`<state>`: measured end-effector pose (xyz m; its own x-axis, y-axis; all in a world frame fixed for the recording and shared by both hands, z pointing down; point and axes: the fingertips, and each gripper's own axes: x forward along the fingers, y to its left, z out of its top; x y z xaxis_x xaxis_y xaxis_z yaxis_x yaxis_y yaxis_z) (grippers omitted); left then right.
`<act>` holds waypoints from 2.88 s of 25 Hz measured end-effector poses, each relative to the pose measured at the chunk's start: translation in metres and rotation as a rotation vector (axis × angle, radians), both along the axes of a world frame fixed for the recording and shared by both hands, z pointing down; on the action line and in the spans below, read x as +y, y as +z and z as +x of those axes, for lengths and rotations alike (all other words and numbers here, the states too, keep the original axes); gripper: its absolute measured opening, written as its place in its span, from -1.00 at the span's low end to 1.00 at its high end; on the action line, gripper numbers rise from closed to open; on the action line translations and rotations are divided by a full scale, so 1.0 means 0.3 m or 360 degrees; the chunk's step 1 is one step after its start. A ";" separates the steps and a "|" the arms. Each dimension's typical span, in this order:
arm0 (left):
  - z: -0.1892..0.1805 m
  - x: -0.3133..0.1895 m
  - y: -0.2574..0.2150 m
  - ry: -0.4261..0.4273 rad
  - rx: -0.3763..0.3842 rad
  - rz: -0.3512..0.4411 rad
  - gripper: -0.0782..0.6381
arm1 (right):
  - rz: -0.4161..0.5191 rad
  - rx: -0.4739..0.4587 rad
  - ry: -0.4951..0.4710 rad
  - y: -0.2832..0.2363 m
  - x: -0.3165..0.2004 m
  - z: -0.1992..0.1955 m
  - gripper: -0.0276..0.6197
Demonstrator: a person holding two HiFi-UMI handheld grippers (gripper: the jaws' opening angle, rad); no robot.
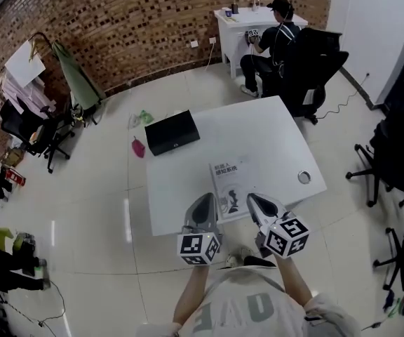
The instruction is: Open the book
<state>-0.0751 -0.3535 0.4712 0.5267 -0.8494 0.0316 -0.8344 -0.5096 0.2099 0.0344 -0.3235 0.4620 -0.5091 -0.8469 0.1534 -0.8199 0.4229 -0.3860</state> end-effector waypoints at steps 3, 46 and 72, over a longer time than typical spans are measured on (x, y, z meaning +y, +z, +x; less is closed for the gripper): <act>0.022 -0.039 0.038 0.0027 -0.0051 -0.0015 -0.73 | 0.0006 0.0022 0.0046 0.013 -0.058 0.035 -0.90; 0.065 -0.114 0.239 -0.0120 -0.0201 -0.0183 -0.73 | -0.0679 0.0307 0.0048 0.570 -0.177 0.223 -0.90; 0.227 -0.023 0.370 0.0135 -0.0783 0.0114 -0.38 | -0.0467 0.0027 -0.0271 0.263 -0.207 -0.148 -0.90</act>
<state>-0.0070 -0.3605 0.5821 0.5312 -0.8136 0.2366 -0.7809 -0.5784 -0.2359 -0.0099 -0.3855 0.5409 -0.6348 -0.6684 0.3877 -0.7543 0.4271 -0.4987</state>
